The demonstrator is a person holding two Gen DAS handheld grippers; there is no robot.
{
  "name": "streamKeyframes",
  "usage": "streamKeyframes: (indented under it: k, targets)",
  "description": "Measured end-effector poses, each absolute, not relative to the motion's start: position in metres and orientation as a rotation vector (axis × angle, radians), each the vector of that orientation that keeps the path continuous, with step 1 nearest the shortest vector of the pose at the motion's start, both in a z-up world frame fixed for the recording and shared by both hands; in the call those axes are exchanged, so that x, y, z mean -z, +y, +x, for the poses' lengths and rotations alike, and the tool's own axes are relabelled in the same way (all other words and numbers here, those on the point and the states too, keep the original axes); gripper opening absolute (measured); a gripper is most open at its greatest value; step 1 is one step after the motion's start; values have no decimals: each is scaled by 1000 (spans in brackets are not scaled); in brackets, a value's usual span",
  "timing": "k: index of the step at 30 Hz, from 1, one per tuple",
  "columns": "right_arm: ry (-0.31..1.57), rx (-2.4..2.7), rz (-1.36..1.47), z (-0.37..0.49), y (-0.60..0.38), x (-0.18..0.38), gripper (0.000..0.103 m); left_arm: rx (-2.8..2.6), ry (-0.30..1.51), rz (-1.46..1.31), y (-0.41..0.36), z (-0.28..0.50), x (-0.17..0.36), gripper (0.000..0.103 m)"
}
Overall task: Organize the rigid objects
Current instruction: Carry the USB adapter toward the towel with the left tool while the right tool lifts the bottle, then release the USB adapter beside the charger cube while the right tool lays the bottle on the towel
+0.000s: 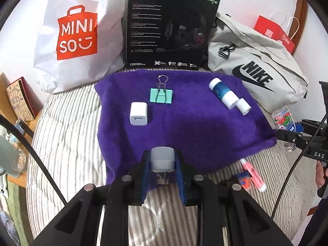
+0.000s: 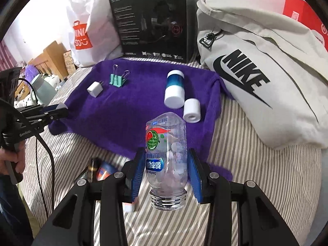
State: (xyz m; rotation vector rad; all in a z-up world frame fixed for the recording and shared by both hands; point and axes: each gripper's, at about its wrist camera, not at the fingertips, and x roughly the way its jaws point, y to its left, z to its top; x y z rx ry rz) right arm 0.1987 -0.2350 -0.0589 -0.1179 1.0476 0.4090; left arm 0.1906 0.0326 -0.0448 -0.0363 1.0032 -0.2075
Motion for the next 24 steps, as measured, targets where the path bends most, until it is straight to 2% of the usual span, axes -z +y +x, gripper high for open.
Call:
streamKeyframes:
  k: [11, 24]
  targets:
    - [1118, -407, -179, 246, -219, 88, 40, 190, 1040, -58, 46, 227, 65, 22]
    - [1164, -411, -239, 258, -200, 115, 40, 194, 1088, -28, 40, 254, 88, 22]
